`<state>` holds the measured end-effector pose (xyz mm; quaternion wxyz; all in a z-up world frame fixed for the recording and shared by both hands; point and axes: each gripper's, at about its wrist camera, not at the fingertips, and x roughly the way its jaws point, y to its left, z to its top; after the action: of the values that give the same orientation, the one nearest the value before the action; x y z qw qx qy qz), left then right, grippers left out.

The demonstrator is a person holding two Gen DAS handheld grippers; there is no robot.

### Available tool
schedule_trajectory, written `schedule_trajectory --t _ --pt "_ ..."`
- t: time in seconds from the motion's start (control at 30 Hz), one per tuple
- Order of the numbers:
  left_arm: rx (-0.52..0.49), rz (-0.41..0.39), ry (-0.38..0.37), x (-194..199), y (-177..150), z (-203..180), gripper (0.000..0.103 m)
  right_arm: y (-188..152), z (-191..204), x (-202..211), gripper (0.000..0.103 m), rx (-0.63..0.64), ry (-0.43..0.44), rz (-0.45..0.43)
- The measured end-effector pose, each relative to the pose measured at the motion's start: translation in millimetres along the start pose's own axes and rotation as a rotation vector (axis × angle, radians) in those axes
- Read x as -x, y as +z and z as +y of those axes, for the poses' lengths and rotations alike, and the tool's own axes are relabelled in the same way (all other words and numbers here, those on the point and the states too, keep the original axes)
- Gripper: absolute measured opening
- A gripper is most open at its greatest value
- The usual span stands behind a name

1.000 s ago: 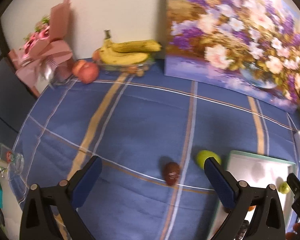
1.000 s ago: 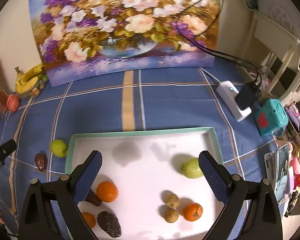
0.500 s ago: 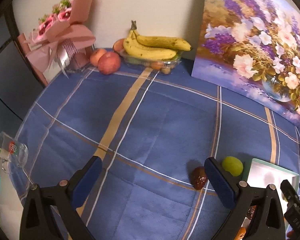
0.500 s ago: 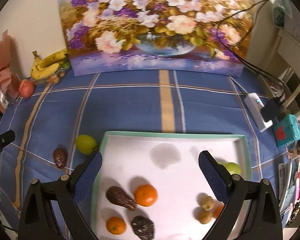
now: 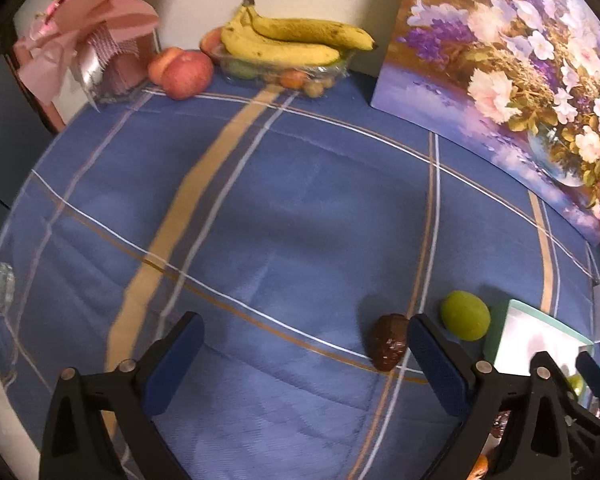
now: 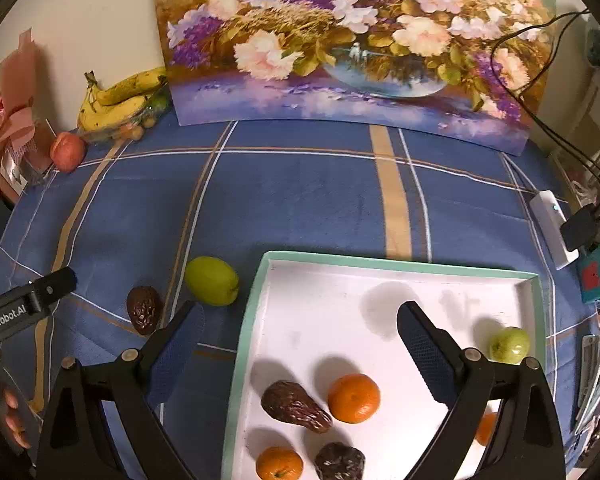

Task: Organize fruits
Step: 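Close left tool on the dark date while right tool grasps the small green fruit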

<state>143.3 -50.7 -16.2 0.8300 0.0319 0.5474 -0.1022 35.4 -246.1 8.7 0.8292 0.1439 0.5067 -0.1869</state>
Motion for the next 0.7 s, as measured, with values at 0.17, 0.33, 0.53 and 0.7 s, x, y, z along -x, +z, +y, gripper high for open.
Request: schedule_trajectory --t 0.17,0.33,0.53,0.7 --pt "-0.017 0.051 -0.078 -16.0 -4.9 -13.0 0.082 1.9 -0.8 -4.1 0.097 -0.006 -0.003 0.004" --pt "-0.051 0.081 -0.126 -27.6 -7.4 -30.3 0.067 4.7 -4.4 -6.3 0.097 -0.015 -0.003 0.004" --pt "-0.073 0.116 -0.142 -42.9 -6.8 -42.3 0.051 7.0 -7.2 -12.0 0.097 -0.019 -0.002 0.006" --pt "-0.081 0.136 -0.158 -51.7 -6.9 -49.4 0.043 9.5 -6.9 -17.2 0.097 -0.026 0.015 -0.001"
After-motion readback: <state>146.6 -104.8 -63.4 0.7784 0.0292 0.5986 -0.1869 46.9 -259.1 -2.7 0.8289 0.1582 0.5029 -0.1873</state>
